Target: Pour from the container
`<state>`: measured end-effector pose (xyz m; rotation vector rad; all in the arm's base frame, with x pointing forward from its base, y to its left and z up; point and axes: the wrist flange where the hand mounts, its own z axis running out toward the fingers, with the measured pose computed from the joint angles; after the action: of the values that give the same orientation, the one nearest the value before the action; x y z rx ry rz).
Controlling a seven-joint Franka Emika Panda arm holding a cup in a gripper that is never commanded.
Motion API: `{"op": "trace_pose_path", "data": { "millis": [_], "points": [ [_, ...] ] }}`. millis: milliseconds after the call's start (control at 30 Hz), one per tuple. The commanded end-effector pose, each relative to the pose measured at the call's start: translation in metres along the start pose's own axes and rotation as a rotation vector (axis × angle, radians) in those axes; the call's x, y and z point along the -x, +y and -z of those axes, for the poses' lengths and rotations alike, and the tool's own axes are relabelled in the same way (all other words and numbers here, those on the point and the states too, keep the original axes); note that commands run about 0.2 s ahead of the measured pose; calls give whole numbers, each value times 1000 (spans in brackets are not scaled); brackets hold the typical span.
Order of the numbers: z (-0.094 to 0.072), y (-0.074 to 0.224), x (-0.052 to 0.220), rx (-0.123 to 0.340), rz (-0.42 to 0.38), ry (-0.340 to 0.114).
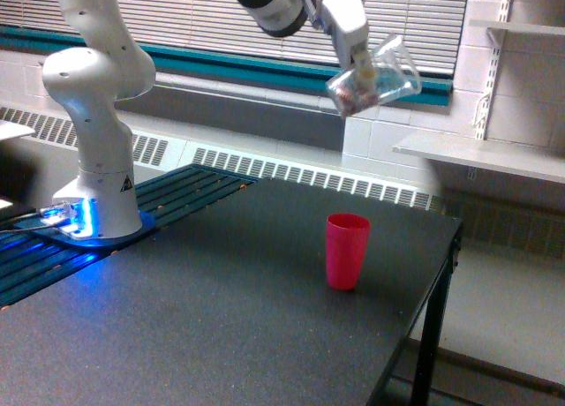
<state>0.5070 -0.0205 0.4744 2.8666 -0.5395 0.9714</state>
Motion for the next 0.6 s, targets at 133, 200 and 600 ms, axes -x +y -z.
{"op": "trace_pose_path", "data": {
  "millis": [133,200,600],
  "points": [
    [-10,-2,36,-4,81,-51],
    [-13,-2,45,-7,96,-70],
    [-26,-3,87,-3,155,-146]
  ]
}}
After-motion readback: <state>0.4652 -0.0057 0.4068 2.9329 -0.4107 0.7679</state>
